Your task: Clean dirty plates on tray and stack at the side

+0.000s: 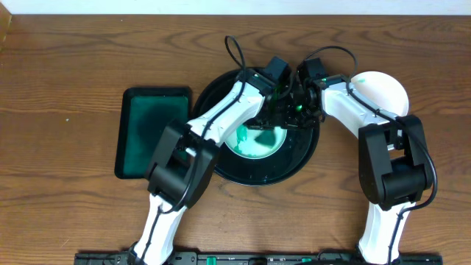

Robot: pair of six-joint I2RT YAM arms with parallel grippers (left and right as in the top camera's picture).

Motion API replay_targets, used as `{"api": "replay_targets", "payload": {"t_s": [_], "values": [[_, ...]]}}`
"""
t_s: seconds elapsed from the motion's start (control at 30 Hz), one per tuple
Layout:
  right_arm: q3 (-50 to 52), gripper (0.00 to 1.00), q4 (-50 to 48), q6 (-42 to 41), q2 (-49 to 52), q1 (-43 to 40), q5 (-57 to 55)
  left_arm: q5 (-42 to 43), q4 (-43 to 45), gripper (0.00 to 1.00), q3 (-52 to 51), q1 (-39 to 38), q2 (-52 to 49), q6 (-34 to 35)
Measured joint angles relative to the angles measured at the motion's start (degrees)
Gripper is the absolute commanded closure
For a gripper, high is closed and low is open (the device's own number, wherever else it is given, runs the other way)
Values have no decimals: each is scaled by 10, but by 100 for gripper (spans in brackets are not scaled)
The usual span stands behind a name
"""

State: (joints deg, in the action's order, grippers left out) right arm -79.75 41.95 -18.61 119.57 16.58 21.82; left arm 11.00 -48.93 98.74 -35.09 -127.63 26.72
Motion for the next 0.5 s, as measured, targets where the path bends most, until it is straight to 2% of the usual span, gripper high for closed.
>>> {"api": "replay_targets", "payload": {"t_s": [0.5], "values": [[0,99,2,4,0,1,0,-42,-8,93,0,-3,-5,-1]]}}
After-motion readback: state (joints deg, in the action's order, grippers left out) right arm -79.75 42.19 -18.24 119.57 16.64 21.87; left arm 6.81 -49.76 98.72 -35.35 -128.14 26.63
